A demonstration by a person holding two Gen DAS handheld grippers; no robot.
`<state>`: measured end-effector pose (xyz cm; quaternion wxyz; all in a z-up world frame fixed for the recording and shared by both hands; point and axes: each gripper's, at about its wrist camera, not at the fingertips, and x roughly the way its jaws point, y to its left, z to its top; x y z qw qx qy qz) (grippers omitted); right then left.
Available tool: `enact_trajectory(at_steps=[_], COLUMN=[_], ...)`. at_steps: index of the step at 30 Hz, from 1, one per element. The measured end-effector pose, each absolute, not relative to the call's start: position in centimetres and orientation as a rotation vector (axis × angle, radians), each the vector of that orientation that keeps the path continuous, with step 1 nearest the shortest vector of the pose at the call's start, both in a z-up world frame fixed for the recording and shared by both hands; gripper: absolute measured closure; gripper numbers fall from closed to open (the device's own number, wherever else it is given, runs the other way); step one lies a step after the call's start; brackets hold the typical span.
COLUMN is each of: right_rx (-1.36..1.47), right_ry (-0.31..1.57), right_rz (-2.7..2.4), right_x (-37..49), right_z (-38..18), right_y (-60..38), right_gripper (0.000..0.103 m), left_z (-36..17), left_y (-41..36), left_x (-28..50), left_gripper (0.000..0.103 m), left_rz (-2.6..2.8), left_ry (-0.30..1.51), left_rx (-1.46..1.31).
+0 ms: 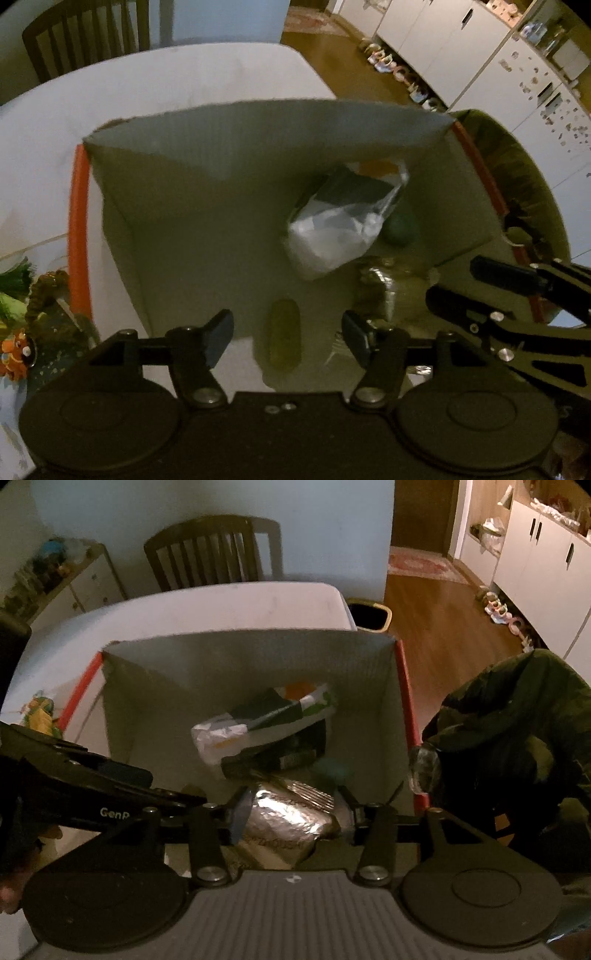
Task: Organize objects
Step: 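Open both tools to release the corn toy and green device into the shoebox, then withdraw both tools from the shoebox toward the remaining pile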
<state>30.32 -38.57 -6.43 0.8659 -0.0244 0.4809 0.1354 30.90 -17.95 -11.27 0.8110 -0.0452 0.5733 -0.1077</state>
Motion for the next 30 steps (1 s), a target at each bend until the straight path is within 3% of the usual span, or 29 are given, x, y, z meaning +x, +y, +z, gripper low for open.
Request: enact_trajectory(at_steps=[10, 16, 30], right_rx=[-0.031, -0.03, -0.01], right_ry=[0.939, 0.869, 0.77], right_rz=[0.326, 0.349, 0.387], right_x=[27.1, 24.7, 19.9], right_z=[-3.4, -1.1, 1.6], right_y=[-38.8, -38.5, -37.1], right_gripper=[0.054, 0.049, 0.047], left_z=[-7.1, -5.2, -1.6], left_y=[-18.8, -19.0, -16.5], left_x=[28.6, 27.1, 21.2], left_gripper=[0.038, 0.038, 0.026], left_rz=[-0.261, -0.276, -0.274], left_ry=[1.086, 1.005, 0.826], left_rx=[-0.066, -0.044, -0.018])
